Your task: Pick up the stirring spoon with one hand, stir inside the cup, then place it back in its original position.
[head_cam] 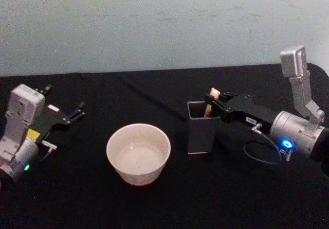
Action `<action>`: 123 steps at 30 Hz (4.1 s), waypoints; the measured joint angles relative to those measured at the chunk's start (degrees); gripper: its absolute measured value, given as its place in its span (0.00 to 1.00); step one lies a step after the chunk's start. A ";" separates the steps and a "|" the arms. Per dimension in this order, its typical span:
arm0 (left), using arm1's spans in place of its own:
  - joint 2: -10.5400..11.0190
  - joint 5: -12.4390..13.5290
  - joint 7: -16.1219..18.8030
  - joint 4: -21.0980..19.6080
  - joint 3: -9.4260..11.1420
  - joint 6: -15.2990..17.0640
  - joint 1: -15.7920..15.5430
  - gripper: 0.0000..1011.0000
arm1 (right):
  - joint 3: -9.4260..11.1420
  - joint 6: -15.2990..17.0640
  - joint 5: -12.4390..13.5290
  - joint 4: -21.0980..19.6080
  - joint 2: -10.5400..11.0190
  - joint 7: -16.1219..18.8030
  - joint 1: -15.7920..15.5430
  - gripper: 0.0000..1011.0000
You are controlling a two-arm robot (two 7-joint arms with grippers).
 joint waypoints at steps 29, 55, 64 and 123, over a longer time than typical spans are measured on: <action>0.00 0.00 0.00 0.00 0.00 0.00 0.00 0.99 | 0.00 0.23 -0.32 0.18 -0.02 0.09 -0.02 0.32; 0.00 0.00 0.00 0.00 0.00 0.00 0.00 0.99 | 0.13 -0.84 -1.04 0.04 -0.32 -0.86 -0.13 0.99; 0.00 0.00 0.00 0.00 0.00 0.00 0.00 0.99 | 4.49 -8.65 -4.12 -1.36 -4.20 -7.65 -1.49 0.99; 0.00 0.00 0.00 0.00 0.00 0.00 0.00 0.99 | 5.49 -14.33 -24.19 6.01 -8.80 -22.68 -6.62 0.99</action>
